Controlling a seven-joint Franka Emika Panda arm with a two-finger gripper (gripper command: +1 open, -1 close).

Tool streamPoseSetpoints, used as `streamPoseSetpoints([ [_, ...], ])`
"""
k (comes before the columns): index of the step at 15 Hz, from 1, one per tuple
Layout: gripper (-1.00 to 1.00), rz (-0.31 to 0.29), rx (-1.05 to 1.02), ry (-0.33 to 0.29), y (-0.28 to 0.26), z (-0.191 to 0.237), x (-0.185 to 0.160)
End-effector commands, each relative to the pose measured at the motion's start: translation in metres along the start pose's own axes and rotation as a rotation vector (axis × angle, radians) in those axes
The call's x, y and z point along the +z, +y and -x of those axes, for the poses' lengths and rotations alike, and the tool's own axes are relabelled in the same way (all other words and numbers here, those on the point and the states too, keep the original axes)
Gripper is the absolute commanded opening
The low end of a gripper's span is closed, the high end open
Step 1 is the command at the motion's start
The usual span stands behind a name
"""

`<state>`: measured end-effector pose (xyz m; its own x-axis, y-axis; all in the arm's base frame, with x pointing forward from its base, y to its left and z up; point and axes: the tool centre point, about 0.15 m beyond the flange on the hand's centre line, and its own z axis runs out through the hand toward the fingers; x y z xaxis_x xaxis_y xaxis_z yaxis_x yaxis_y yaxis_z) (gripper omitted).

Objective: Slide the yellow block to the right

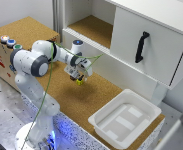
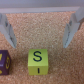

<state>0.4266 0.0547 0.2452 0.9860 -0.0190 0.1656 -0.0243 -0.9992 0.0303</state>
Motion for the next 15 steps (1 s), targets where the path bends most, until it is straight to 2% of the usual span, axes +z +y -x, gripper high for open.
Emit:
streamPoseSetpoints([
  [1,1.0,0.026,0.065,0.011,-0.006,0.01,-0.018],
  [2,1.0,0.059,0.063,0.012,-0.009,0.017,-0.03],
  [6,1.0,0.123,0.034,0.017,-0.014,0.036,-0.069],
  [9,1.0,0.142,-0.029,0.044,-0.021,0.045,-0.096],
  [10,-1.0,0.136,-0.048,0.045,-0.024,0.047,-0.097],
  [15,-1.0,0.077,-0.062,0.037,-0.028,0.044,-0.072],
])
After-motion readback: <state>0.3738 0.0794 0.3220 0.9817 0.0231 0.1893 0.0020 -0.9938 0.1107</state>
